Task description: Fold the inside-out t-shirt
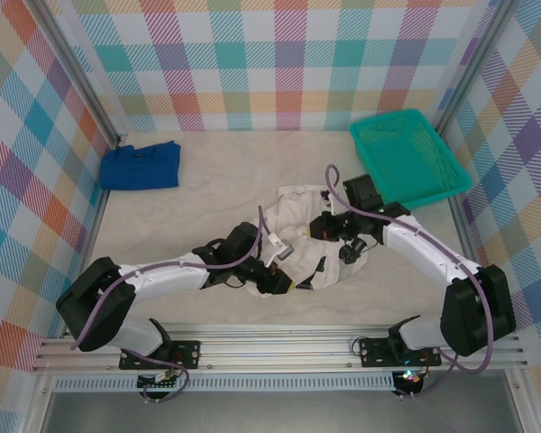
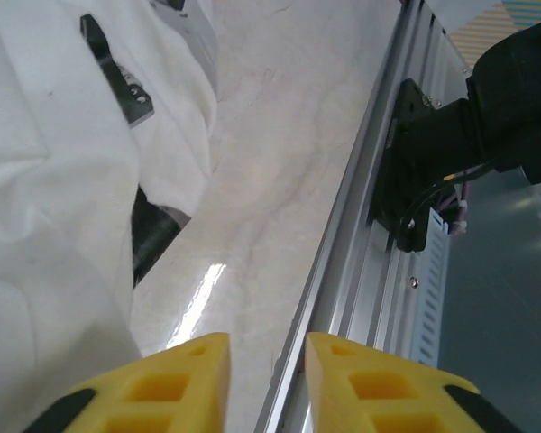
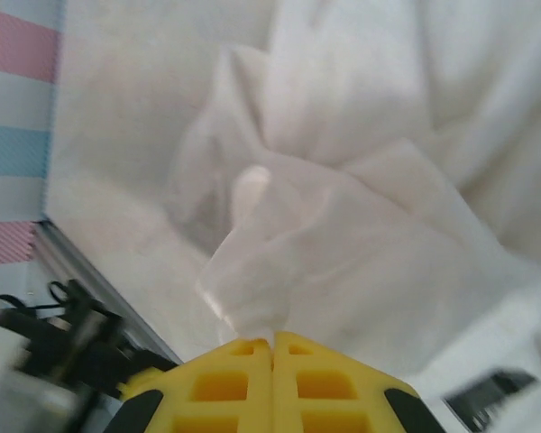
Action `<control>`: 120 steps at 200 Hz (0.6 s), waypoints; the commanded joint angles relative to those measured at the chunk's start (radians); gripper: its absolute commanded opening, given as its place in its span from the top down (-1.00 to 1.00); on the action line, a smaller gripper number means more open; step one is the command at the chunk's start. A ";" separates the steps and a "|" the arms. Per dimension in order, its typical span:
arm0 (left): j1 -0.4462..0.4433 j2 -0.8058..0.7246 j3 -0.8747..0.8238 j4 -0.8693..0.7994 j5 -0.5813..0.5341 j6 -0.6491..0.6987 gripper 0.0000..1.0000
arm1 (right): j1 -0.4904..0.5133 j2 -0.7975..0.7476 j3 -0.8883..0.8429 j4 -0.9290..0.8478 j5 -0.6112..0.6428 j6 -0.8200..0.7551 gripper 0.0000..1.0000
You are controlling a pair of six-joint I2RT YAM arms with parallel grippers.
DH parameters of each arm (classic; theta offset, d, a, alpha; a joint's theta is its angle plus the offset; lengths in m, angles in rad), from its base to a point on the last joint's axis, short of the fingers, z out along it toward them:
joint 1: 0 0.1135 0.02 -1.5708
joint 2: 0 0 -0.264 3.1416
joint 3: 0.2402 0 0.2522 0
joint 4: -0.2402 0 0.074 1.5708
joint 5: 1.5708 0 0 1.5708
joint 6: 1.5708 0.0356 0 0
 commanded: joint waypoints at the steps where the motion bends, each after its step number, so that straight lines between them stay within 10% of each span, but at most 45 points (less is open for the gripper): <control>1: 0.006 -0.071 -0.014 -0.038 -0.035 0.023 0.25 | -0.006 -0.040 -0.041 -0.070 0.059 -0.038 1.00; 48: 0.009 -0.109 0.047 -0.119 -0.363 -0.057 0.02 | -0.006 -0.044 -0.055 -0.028 0.015 -0.038 1.00; 120: 0.005 0.010 0.197 -0.208 -0.482 -0.043 0.03 | -0.018 -0.048 -0.013 -0.045 0.018 -0.052 1.00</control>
